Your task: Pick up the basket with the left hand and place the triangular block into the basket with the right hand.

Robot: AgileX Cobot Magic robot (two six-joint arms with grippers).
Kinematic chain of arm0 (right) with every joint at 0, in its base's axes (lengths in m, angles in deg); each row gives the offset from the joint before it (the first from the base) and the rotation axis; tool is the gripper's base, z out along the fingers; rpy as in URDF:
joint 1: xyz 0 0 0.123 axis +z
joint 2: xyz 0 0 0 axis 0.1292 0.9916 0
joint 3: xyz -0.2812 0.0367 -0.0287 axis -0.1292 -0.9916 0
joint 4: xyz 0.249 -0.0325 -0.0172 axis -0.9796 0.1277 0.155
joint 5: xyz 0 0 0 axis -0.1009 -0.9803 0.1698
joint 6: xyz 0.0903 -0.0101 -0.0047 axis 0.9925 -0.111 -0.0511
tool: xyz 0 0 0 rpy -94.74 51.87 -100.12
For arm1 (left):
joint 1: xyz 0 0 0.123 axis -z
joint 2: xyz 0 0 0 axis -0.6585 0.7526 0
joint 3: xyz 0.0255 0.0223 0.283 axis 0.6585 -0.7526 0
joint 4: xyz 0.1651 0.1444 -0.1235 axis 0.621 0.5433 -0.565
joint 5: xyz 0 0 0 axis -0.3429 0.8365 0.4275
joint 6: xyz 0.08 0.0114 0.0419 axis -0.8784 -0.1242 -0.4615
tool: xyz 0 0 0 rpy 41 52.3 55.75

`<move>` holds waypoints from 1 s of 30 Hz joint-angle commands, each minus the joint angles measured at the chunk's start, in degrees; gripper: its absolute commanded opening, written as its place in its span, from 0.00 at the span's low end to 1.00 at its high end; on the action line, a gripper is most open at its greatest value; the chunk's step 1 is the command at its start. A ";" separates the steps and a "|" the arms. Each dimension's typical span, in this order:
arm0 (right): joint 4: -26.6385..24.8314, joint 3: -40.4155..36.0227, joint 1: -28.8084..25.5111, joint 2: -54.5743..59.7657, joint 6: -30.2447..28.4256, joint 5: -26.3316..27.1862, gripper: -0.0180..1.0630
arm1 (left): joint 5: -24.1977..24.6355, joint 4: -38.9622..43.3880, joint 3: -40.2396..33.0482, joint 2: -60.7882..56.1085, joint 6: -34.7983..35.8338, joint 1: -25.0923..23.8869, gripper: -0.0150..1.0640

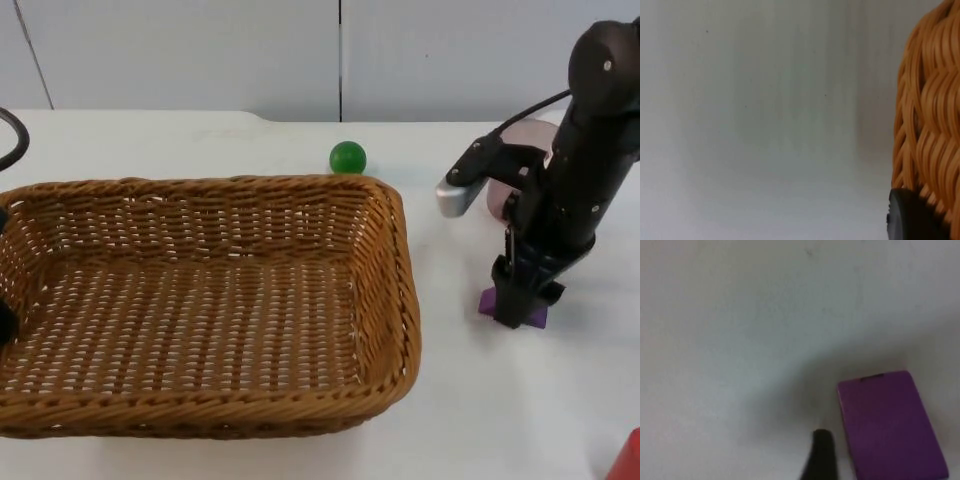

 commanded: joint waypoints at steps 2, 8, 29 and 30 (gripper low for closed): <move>0.64 0.26 0.31 0.04 -0.53 -0.07 0.39 | 0.96 -1.69 0.13 -0.55 0.02 0.26 0.01; 0.48 0.26 0.31 -0.77 -0.53 -1.76 0.02 | 0.96 -1.69 0.13 -0.55 0.02 0.26 0.01; -2.91 3.74 2.46 -29.62 7.85 -16.81 0.02 | 0.62 -1.69 0.13 -0.55 0.02 0.26 0.01; -2.86 3.74 3.99 -29.62 7.97 -16.93 0.02 | 0.62 -1.69 0.13 -0.55 0.02 0.26 0.01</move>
